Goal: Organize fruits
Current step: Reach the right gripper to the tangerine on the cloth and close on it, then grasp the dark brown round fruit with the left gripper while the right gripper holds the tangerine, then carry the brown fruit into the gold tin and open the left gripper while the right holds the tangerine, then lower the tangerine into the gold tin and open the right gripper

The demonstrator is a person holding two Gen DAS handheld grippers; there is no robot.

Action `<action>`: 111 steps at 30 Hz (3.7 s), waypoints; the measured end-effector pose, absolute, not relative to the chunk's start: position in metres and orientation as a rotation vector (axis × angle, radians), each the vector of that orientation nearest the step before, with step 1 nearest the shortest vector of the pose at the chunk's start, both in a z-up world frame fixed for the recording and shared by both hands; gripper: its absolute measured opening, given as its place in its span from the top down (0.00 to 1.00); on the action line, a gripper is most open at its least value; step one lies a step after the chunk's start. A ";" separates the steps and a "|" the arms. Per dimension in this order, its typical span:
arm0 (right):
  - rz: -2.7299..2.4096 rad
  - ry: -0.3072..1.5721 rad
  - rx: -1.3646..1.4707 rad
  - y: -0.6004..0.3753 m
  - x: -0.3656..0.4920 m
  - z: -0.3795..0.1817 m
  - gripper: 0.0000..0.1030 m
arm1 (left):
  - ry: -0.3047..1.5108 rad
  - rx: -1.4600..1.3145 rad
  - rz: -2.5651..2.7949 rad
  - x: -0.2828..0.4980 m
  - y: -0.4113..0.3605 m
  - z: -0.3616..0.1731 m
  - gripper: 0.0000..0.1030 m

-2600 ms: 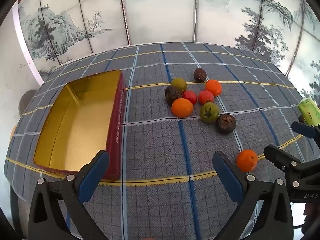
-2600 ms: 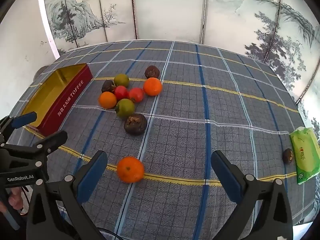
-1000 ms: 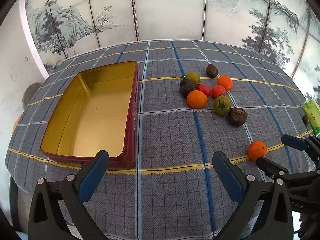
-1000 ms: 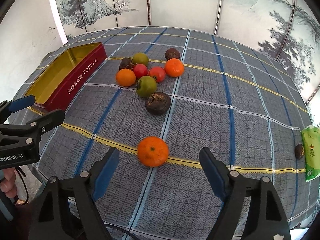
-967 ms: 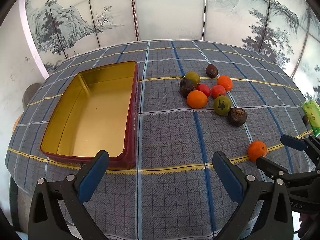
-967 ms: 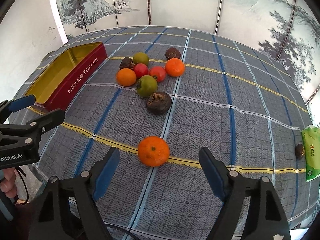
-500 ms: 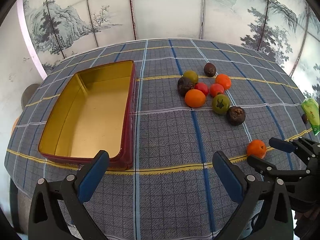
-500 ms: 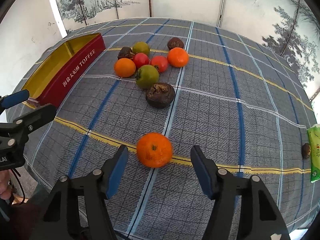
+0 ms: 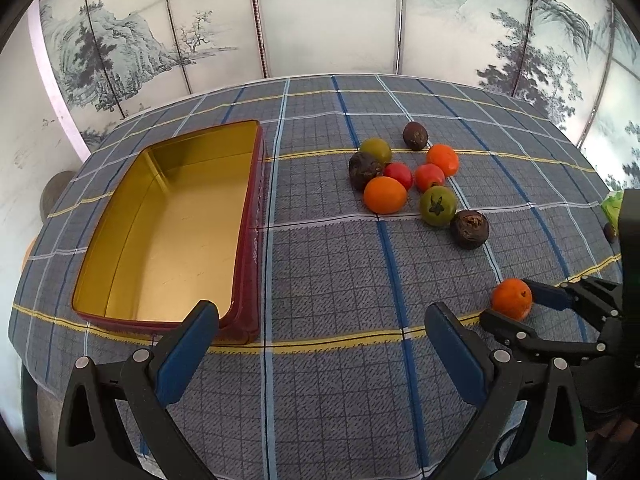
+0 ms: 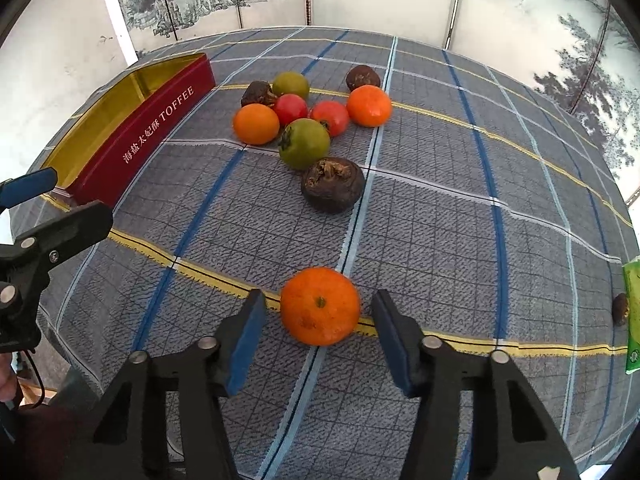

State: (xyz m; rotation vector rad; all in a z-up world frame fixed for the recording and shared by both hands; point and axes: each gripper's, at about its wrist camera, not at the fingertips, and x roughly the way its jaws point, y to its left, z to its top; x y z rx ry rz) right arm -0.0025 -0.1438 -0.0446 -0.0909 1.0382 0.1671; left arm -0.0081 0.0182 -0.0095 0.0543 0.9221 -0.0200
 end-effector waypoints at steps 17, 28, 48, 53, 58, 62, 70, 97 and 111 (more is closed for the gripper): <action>-0.069 0.911 -0.028 -0.247 0.042 -0.034 0.67 | 1.006 0.027 -0.192 0.034 -0.035 -0.015 0.09; -0.129 0.869 -0.008 -0.292 0.058 -0.047 0.66 | 1.140 -0.048 -0.279 0.077 -0.085 -0.051 0.44; -0.110 0.873 0.024 -0.296 0.060 -0.049 0.65 | 1.063 0.034 -0.278 0.068 -0.080 -0.027 0.61; -0.112 0.874 0.021 -0.295 0.060 -0.049 0.65 | 0.989 0.023 -0.227 0.059 -0.031 0.005 0.61; -0.111 0.874 0.023 -0.295 0.060 -0.049 0.65 | 0.951 0.011 -0.092 0.069 0.037 0.017 0.61; -0.111 0.874 0.023 -0.295 0.060 -0.049 0.65 | 0.973 0.006 0.033 0.079 0.098 0.008 0.61; -0.112 0.875 0.022 -0.295 0.059 -0.049 0.65 | 1.054 0.005 0.169 0.087 0.174 -0.030 0.61; 0.308 0.819 -0.077 -0.087 0.117 0.018 0.66 | 0.932 -0.044 0.123 0.054 0.195 -0.010 0.35; 0.508 0.868 -0.300 0.071 0.156 -0.006 0.66 | 0.850 -0.091 0.376 0.013 0.267 0.009 0.23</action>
